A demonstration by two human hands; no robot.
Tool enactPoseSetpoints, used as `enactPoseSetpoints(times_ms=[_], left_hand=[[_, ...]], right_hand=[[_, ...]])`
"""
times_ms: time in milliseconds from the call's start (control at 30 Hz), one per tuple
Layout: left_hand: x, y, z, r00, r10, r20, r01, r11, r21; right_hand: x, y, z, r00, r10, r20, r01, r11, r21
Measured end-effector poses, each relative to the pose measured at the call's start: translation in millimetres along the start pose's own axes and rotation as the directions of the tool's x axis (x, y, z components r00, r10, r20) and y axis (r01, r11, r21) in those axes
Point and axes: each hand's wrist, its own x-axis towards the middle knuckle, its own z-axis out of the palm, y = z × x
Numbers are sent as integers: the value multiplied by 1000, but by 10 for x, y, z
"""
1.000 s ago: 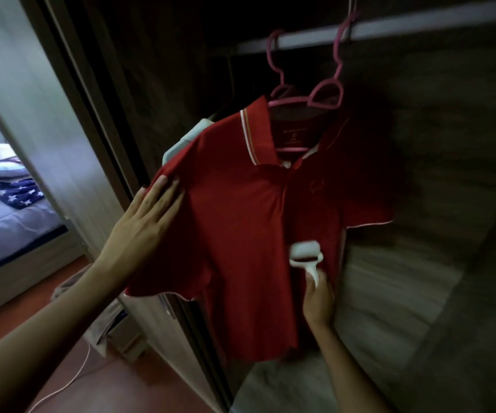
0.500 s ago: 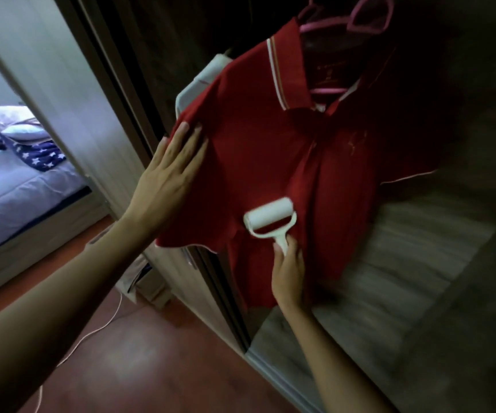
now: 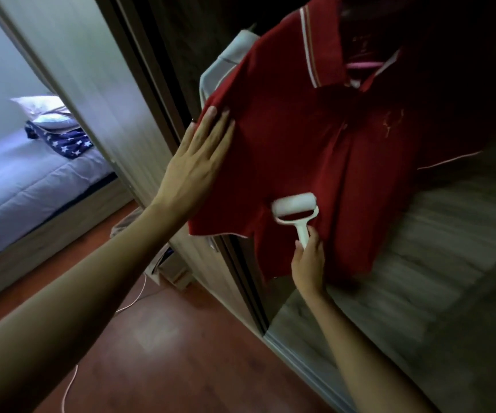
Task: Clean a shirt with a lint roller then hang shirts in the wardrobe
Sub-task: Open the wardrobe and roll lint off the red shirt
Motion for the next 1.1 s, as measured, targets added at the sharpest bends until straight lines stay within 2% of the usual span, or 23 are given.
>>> enactPoseSetpoints(times_ms=[67,133,200,300,367,467,533,600,667,733,800,867,967,1100], left_hand=[[7,-14,-15,1000,8,-9,-8,1000,5],[15,-26,-36,1000,3,-12,-3,1000,4],[14,-39,-49,1000,0,-15,0,1000,6],[-1,-38,-49,1000,6,-11,-6,1000,-3],[-13,-27,-52,1000,16,-14,-16,1000,-7],[-22,-22,-71,1000,11,2,-11,1000,-17],[-18,-23,-83,1000,7,6,-7,1000,-23],[-7,-16,-86,1000,5,-1,-5,1000,-24],[5,-12,-84,1000,2,-6,-2,1000,-28],[13,-1,-82,1000,-1,-3,1,999,-35],[14,4,-75,1000,-3,1,3,999,-43],[13,5,-57,1000,0,8,0,999,-37],[20,2,-36,1000,1,28,0,999,-33],[46,18,-21,1000,6,30,-5,999,-45]], right_hand=[[-74,304,56,980,110,165,-96,991,-89],[-199,566,38,910,263,322,-203,957,-207],[-316,671,-49,871,327,366,-245,936,-254],[-314,487,-279,948,180,261,-165,983,-76],[-204,238,-479,993,33,110,-42,996,82],[61,-111,-774,978,-140,-153,162,976,146],[240,-207,-881,962,-147,-231,185,970,155],[351,-130,-886,961,-120,-250,160,977,143],[359,146,-789,982,-69,-178,85,993,84],[239,559,-683,999,43,-3,-43,999,21],[25,925,-629,976,147,161,-141,989,-51],[-143,1094,-638,966,178,190,-170,984,-59],[-27,922,-705,992,128,-9,-128,991,32],[611,306,-944,952,44,-303,14,983,185]])
